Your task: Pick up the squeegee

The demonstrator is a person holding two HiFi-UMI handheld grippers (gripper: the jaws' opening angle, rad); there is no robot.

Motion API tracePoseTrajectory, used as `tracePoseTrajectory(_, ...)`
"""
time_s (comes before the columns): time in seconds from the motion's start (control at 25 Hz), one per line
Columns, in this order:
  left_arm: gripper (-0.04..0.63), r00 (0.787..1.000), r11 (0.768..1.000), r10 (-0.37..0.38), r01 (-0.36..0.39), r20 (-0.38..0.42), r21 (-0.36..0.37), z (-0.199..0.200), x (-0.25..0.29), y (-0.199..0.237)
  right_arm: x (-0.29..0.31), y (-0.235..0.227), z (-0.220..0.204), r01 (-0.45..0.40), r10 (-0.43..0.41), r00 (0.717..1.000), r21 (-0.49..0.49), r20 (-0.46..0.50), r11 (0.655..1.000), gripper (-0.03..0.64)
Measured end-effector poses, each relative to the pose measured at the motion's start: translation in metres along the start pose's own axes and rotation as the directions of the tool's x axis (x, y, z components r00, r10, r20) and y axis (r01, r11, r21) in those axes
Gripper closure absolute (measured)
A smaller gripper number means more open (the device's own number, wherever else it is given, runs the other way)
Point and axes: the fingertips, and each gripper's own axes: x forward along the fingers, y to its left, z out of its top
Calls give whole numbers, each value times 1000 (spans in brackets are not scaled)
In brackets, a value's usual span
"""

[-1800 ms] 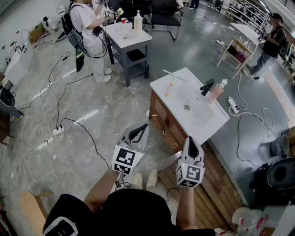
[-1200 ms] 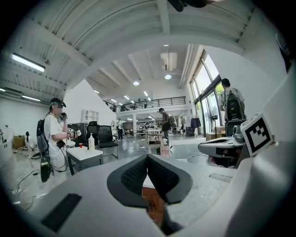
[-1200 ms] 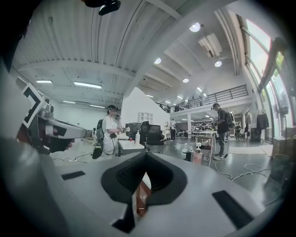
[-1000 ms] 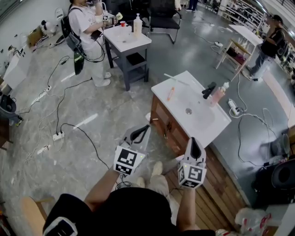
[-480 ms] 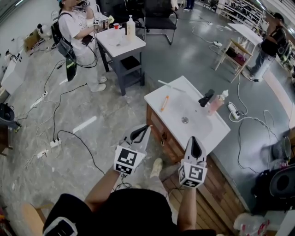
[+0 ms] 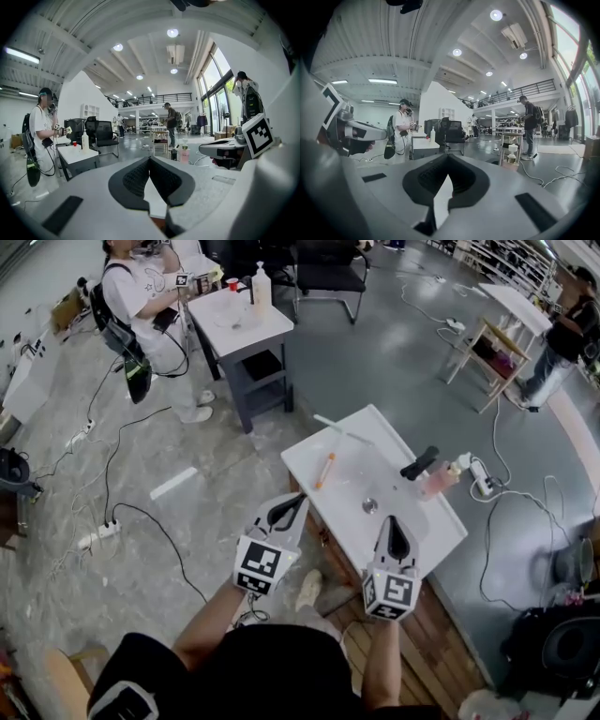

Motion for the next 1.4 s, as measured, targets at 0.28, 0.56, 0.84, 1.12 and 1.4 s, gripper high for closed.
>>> tracePoseTrajectory(0.28, 592, 999, 1000, 24, -24, -30, -18, -1, 61, 15, 57, -23, -2, -43, 43, 999, -2, -23, 999, 618)
tracePoseTrajectory(0.56, 592, 998, 999, 41, -42, -49, -18, -5, 97, 23, 93, -39, -12, -68, 68, 997, 19, -37, 998, 618)
tracePoseTrajectory(0.84, 592, 997, 998, 63, -64, -52, -13, -1, 121, 34, 118, -42, -10, -93, 94, 995, 31, -29, 995, 619)
tracePoseTrajectory(1.12, 592, 997, 998, 56, -57, -55, -16, 1, 144, 46, 140, -46, -12, -90, 92, 995, 49, -36, 995, 618)
tracePoseTrajectory(1.4, 592, 995, 1000, 6, -9, -101, -29, -15, 179, 58, 161, -51, -21, -41, 46, 997, 79, -63, 996, 618)
